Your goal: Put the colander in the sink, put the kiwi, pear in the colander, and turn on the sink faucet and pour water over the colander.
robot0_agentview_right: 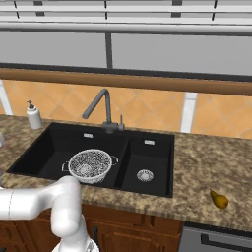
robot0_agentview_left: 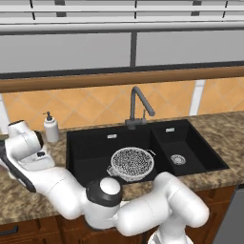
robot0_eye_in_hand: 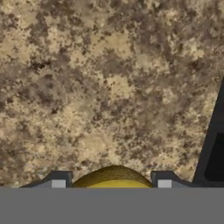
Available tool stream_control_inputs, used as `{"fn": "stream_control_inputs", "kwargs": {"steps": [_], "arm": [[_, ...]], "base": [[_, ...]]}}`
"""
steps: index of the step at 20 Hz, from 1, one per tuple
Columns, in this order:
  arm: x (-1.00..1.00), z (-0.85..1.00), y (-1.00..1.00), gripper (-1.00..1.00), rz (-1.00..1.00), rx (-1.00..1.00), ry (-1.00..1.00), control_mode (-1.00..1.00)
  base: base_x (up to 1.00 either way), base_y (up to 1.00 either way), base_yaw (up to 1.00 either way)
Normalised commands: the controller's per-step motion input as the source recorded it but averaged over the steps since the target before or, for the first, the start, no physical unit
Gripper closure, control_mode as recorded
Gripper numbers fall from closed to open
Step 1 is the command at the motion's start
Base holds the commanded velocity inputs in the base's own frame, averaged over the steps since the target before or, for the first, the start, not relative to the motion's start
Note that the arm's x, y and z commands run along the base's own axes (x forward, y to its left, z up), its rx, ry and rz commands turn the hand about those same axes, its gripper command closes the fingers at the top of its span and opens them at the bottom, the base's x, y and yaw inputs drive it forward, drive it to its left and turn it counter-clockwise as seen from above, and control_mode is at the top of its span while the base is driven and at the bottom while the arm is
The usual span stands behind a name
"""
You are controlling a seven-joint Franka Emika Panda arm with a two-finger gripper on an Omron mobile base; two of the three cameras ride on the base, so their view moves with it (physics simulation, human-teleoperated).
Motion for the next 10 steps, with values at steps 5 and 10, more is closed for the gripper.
{"fn": "stream_control_inputs", "kwargs": {"steps": [5, 10], "arm": [[-0.11, 0.02, -1.0, 1.0, -0.23, 0.0, 0.0, -1.0], [-0.07, 0.0, -1.0, 1.0, -0.25, 0.0, 0.0, -1.0]], "base": [[0.0, 0.0, 0.0], [0.0, 0.0, 0.0]]}}
